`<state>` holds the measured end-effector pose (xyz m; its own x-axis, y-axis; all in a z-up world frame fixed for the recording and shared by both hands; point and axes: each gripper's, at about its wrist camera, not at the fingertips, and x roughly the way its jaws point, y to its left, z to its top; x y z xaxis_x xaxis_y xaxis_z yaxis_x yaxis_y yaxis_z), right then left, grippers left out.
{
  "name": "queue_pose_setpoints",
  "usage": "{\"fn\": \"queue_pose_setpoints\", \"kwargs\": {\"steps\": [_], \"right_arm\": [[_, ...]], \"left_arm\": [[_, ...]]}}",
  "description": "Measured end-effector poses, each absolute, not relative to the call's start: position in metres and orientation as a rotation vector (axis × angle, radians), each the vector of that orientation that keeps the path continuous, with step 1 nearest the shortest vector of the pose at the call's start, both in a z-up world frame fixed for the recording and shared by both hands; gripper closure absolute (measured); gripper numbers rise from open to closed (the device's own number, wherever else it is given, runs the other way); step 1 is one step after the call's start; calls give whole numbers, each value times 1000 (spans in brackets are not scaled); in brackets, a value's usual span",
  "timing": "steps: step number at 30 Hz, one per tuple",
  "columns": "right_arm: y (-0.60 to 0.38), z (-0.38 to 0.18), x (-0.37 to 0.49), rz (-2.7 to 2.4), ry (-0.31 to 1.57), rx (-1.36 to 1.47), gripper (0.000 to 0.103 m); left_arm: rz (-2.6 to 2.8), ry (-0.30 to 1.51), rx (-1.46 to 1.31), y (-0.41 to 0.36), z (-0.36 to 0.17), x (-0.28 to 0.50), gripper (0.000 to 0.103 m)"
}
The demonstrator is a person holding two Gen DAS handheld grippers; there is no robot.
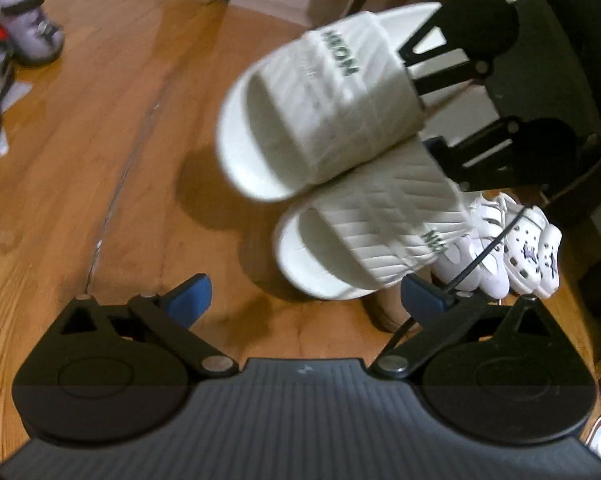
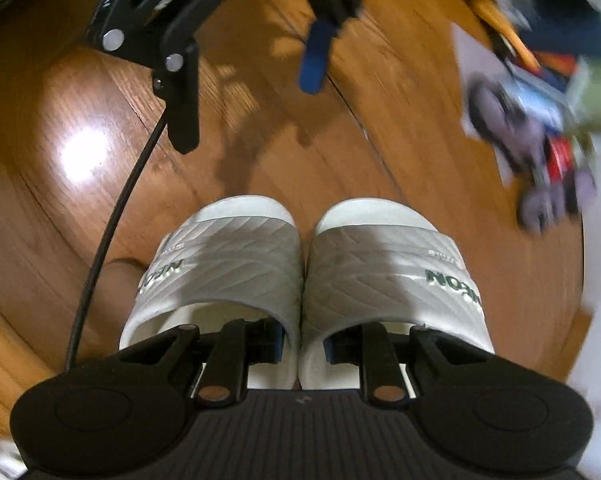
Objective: Organize scattered shoes
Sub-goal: 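Lift the NEON slides with the right gripper and carry toward the brown slippers, then lower the slides beside the brown slippers and open the right gripper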
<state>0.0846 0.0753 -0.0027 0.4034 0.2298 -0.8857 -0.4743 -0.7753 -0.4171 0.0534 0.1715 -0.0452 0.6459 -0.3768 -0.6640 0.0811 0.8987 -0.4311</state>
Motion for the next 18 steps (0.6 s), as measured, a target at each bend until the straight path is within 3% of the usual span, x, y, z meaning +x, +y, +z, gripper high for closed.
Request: {"fn": "queue_pose_setpoints", "kwargs": {"steps": [6, 9, 10, 12, 15, 18], "right_arm": [[121, -41, 99, 1566, -69, -2211, 81], [124, -65, 112, 1547, -192, -2298, 62], [123, -68, 118, 1514, -218, -2300, 43], [118, -65, 126, 1427, -238, -2251, 29], [113, -55, 141, 1278, -230, -2190, 21], [111, -39, 153, 1046, -84, -2028, 16]], "left_arm": [[-224, 842, -460, 194, -62, 53, 0], [-188, 867, -454, 194, -72, 57, 0], [-182, 879, -461, 193, -74, 59, 0], [-186, 897, -478, 192, -77, 63, 0], [-192, 904, -482, 189, -78, 68, 0], [-186, 902, -495, 186, -75, 67, 0]]}}
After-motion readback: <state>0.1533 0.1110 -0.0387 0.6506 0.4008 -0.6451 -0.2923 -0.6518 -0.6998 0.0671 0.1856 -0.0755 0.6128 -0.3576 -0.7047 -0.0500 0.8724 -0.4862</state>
